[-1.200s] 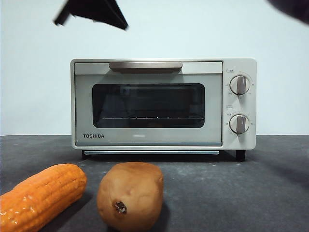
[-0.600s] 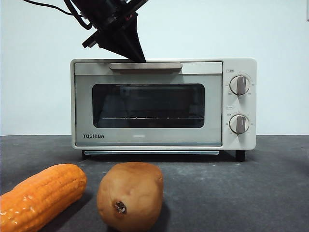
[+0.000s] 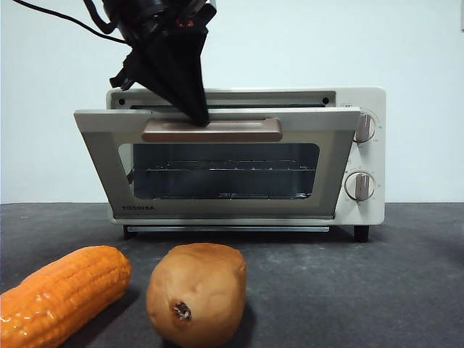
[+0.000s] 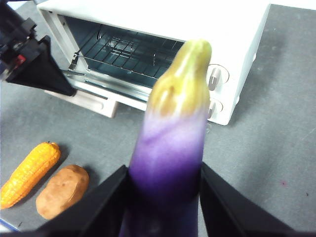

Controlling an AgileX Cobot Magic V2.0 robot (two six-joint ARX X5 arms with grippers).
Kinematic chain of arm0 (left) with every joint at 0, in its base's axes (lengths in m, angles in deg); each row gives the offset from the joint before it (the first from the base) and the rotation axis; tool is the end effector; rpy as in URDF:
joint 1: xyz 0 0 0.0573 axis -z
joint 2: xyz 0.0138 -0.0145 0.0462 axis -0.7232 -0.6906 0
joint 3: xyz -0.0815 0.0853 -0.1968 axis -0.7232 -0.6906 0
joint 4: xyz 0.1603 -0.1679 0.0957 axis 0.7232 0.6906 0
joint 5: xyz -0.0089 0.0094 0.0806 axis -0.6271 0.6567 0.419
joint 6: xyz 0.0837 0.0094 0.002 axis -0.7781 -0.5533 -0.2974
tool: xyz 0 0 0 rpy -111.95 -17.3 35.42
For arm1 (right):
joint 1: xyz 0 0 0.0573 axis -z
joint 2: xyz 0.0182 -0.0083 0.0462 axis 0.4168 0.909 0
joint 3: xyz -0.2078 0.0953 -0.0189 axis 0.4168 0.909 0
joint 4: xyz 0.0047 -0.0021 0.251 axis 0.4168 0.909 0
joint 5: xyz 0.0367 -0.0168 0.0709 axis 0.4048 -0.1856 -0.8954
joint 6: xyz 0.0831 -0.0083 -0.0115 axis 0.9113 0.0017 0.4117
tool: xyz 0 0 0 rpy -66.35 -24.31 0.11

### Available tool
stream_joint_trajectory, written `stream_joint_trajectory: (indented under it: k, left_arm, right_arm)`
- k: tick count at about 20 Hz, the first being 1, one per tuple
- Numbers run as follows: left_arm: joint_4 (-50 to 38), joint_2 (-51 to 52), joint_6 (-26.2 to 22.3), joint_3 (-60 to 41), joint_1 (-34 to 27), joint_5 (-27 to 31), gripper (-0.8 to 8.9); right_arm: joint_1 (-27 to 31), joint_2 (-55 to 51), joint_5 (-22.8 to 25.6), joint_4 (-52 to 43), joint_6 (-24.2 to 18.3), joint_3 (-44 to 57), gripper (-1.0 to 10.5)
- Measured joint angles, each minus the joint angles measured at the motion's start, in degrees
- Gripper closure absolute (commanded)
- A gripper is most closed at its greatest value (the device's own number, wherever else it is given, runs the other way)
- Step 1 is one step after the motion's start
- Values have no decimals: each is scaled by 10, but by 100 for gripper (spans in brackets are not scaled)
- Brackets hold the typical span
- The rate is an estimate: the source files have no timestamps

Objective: Take the eggplant from the table,put the eggplant in the oven

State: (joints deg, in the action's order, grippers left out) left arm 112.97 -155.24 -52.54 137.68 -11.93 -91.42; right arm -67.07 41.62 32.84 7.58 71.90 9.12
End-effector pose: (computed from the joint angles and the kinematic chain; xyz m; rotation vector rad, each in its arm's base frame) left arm 0.2756 -0.2188 0.2309 0.2075 1.1383 -0.8966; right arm 0.1200 0.0925 0.3235 0.0204 0.5750 0.4659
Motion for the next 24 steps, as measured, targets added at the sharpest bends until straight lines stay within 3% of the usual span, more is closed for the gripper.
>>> stream_joint_trajectory:
  k: [7, 12, 15, 19, 24]
  left_arm:
    - [35, 86, -5, -3, -1, 5, 810]
    - [35, 169, -5, -17, -41, 5, 810]
    - [7, 224, -3, -82, -89, 5, 810]
    - [-37, 289, 12, -178, -167, 5, 810]
    - [-125, 348, 31, -294, -243, -27, 810]
  right_arm:
    - [0, 38, -85, -36, -36, 0, 824]
    - [0, 99, -152, -90, -102, 0, 824]
    - [-5, 154, -153, -92, -151, -3, 824]
    - [-44, 255, -124, -94, -218, -50, 824]
    - [-111, 415, 26, -104, -321, -128, 825]
